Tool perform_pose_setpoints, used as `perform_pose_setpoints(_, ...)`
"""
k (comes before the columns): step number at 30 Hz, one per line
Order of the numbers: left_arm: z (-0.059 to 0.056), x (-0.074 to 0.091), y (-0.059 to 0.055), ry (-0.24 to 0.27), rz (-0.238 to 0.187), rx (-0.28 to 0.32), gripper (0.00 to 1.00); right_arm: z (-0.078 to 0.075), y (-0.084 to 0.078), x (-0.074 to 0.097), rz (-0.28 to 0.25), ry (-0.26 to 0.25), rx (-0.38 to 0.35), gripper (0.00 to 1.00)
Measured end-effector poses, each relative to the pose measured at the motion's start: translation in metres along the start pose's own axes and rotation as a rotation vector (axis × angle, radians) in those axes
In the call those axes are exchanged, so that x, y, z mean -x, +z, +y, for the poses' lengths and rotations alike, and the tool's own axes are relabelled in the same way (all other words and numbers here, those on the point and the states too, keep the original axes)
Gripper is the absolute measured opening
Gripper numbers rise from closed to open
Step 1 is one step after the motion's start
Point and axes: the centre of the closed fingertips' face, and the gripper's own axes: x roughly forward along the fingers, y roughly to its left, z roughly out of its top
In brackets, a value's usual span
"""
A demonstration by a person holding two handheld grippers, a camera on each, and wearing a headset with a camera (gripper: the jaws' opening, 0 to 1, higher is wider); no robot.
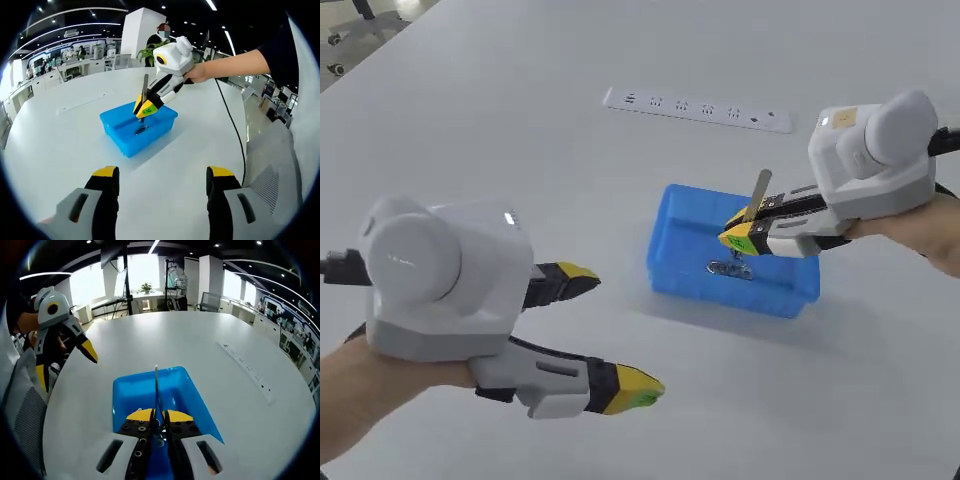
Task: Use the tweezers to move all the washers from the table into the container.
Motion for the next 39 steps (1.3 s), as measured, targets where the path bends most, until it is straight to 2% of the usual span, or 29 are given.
perform_pose_setpoints(2, 0.0, -0.001, 0.0, 0.001, -0.003, 0.006, 0.76, 0.0, 0.0, 0.0, -0.01, 0.001, -0.006, 0.1)
perform_pose_setpoints(10, -0.005, -0.003, 0.001, -0.015, -0.007, 0.005, 0.76, 0.0, -0.008, -0.003, 0.015, -0.001, -0.008, 0.1)
perform_pose_setpoints(13, -0.002, -0.002, 0.003, -0.011, -0.022, 0.023, 0.76, 0.0, -0.008, -0.001, 0.014, -0.003, -0.02, 0.1)
perform_pose_setpoints(17, 0.004, 0.001, 0.001, 0.005, -0.015, 0.027, 0.75, -0.002, -0.005, 0.002, 0.005, -0.009, -0.024, 0.1)
perform_pose_setpoints(21, 0.006, 0.003, 0.005, 0.011, -0.02, 0.022, 0.75, -0.002, -0.002, 0.003, 0.001, -0.01, -0.021, 0.1)
perform_pose_setpoints(24, 0.009, 0.003, 0.012, 0.009, -0.036, 0.019, 0.75, 0.0, 0.0, 0.004, 0.001, -0.005, -0.02, 0.1)
perform_pose_setpoints(29, 0.021, 0.003, 0.024, 0.021, -0.043, -0.004, 0.75, 0.005, -0.001, 0.004, 0.015, 0.006, -0.001, 0.1)
perform_pose_setpoints(37, 0.039, -0.005, 0.056, 0.008, -0.059, -0.09, 0.73, 0.014, 0.006, 0.007, 0.02, 0.025, 0.033, 0.1)
perform_pose_setpoints(39, 0.041, -0.01, 0.065, -0.006, -0.055, -0.134, 0.72, 0.014, 0.007, 0.008, 0.025, 0.025, 0.053, 0.1)
